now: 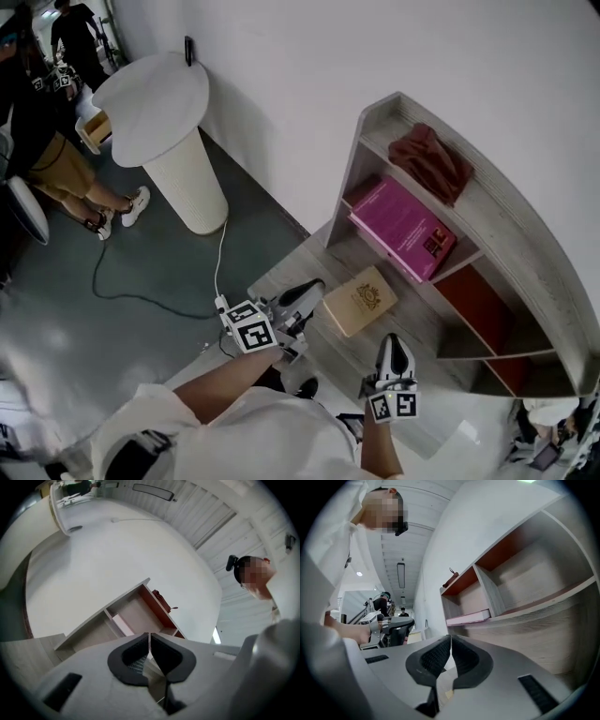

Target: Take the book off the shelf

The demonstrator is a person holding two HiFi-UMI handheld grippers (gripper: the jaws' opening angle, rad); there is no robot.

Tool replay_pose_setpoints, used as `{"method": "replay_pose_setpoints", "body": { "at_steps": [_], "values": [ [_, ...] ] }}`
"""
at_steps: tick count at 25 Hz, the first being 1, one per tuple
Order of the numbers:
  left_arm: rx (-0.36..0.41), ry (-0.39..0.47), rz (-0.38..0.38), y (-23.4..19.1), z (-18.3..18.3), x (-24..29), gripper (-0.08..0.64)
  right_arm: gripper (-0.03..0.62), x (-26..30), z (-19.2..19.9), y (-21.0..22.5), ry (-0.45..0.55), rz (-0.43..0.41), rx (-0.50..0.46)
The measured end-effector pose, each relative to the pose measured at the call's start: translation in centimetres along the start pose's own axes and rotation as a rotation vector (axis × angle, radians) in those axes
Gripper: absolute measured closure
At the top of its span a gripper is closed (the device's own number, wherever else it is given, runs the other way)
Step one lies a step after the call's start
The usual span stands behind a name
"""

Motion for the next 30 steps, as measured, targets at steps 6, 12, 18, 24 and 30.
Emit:
{"method": "replay_pose_setpoints", "body": {
  "at_steps": [6,12,18,24,30],
  "values": [
    [-0.129,-0.052,0.089,-4.2,-4.1,5.1,0.541,0.572,4.0,-1.6,-1.2,0.032,0.147,-0.024],
    [-0.236,-0.079,0.104,-6.7,-4.9,8.8,0.529,0.572,4.5,-2.7,-1.2,0.034,0.276,-0.054],
    [-0.387,-0.083,0.130,-8.5,-3.8,11.6,0.465,0.572,3.6,-2.3,-1.2,0.023,0.344,-0.050],
    [-0.521,-0.113,0.120,-9.6,-2.7,13.5,0.355,0.572,2.8,-1.6,-0.9,0.016,0.387,-0.034],
    [-0.677,-0.092,0.049,-10.6,-1.1,14.1,0.275,0.572,2.7,-1.1,-0.5,0.009,0.403,-0.034]
  ]
}}
Point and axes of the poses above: the fingertips, and each gripper's own axes: x forward along the fingers, y to its right, z out of its underside, the point moved 8 cm from there along -x, backward along the fingers, and after that the axes turned 4 degrees about -x, right-handed, at the moved point
